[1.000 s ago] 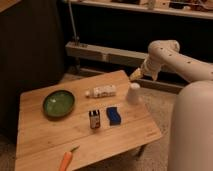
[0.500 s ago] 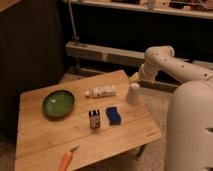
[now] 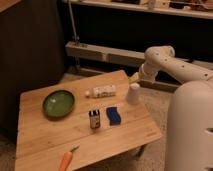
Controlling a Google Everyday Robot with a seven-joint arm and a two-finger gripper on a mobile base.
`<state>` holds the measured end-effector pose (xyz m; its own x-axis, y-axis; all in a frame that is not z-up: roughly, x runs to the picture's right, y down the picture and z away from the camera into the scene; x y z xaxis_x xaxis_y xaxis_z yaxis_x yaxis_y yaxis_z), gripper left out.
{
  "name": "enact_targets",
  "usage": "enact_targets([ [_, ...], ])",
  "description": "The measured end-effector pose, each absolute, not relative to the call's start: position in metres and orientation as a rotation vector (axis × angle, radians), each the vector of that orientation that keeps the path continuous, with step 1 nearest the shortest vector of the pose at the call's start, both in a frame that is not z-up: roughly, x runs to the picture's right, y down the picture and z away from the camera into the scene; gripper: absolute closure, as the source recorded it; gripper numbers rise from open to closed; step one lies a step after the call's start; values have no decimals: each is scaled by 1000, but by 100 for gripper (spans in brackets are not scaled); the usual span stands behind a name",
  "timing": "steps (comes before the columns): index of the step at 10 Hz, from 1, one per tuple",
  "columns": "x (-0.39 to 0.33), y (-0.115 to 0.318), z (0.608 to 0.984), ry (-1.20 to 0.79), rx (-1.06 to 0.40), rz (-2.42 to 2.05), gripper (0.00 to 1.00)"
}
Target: Place the ceramic cup over the eraser
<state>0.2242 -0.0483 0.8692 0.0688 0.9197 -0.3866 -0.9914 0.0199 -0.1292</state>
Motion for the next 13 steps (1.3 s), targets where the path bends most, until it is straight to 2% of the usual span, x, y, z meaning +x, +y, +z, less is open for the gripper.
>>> enact_targets([
  [2,215,-46,858,139,-414,1473,20],
  [6,194,-36,856,128,-455,1406,20],
  [13,186,-14,896,201,-405,1317,20],
])
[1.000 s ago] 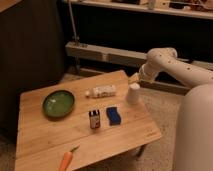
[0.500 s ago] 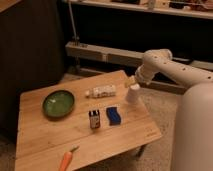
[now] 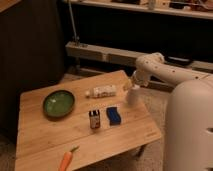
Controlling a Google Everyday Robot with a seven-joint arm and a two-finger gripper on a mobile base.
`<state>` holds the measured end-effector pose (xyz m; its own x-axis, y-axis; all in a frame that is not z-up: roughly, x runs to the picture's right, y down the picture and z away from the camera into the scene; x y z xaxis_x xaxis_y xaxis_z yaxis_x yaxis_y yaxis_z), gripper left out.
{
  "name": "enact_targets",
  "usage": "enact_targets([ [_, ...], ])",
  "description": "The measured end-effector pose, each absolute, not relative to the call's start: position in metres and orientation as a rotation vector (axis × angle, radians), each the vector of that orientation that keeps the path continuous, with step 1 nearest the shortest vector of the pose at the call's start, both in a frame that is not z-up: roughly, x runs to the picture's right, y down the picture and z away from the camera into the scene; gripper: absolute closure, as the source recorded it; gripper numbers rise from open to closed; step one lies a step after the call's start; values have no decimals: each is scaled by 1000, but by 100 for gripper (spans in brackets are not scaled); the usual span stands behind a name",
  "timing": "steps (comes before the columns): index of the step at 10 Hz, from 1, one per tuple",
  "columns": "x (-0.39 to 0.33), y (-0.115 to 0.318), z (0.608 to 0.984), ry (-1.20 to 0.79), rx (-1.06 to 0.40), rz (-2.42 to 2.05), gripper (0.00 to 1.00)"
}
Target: Place the ceramic cup over the eraser
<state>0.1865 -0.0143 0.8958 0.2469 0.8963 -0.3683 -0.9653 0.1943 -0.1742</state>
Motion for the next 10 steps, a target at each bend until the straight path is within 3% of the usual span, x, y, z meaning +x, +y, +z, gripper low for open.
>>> enact_targets([
  [4,192,-7,919,212,-392,1308,24],
  [10,191,-7,924,227,-473,1318,83],
])
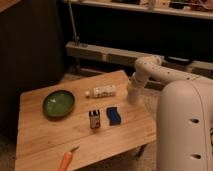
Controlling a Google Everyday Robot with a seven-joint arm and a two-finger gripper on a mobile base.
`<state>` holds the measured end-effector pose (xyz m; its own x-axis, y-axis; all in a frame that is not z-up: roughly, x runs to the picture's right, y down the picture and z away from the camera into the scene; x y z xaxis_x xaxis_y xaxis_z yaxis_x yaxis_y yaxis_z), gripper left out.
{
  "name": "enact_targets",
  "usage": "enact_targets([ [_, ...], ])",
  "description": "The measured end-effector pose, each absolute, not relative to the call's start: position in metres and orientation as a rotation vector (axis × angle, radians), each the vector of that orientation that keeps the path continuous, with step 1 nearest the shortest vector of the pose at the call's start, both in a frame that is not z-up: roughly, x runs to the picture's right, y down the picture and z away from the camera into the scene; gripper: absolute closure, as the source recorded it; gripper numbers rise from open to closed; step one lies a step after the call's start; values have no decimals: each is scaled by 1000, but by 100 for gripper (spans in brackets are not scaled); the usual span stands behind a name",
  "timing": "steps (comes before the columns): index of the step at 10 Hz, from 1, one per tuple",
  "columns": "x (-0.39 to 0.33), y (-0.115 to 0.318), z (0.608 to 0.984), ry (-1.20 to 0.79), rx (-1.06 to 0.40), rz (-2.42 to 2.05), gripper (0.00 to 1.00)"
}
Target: Place the ceramic cup over the eraser
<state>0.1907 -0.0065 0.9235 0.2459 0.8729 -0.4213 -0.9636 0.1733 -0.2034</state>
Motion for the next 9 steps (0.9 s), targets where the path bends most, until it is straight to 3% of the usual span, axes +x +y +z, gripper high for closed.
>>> enact_targets([
  [1,187,-10,916,231,-509,1320,95],
  [2,186,-14,905,238,-527,1317,99],
  [6,177,-52,828,253,-519,1259,100],
  [9,149,-45,755,189,-488,1166,100],
])
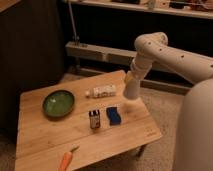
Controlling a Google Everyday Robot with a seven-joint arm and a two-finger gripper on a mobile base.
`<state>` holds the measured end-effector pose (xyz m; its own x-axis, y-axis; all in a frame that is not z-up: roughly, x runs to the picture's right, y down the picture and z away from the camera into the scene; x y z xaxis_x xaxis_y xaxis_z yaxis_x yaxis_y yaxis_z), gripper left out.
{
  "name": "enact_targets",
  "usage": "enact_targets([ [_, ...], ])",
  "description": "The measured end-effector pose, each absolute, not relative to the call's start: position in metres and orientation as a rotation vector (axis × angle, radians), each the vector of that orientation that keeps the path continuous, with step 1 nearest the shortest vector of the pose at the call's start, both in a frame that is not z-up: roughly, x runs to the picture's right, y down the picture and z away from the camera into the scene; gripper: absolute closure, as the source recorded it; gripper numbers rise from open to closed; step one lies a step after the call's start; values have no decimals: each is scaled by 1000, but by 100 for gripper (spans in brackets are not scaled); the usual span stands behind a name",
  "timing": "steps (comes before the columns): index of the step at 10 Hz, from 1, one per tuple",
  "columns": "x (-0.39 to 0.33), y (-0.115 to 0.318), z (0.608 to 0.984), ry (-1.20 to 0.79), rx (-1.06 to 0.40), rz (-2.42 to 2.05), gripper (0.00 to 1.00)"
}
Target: Place the ceramic cup over the eraser
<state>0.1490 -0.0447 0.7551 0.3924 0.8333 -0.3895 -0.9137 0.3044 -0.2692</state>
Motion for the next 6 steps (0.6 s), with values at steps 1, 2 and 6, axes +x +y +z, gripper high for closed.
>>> enact_targets([
  [1,138,-34,739,162,-490,1137,100],
  [2,123,-17,721,121,-498,1093,100],
  [6,69,11,675,-52,-535,985,100],
])
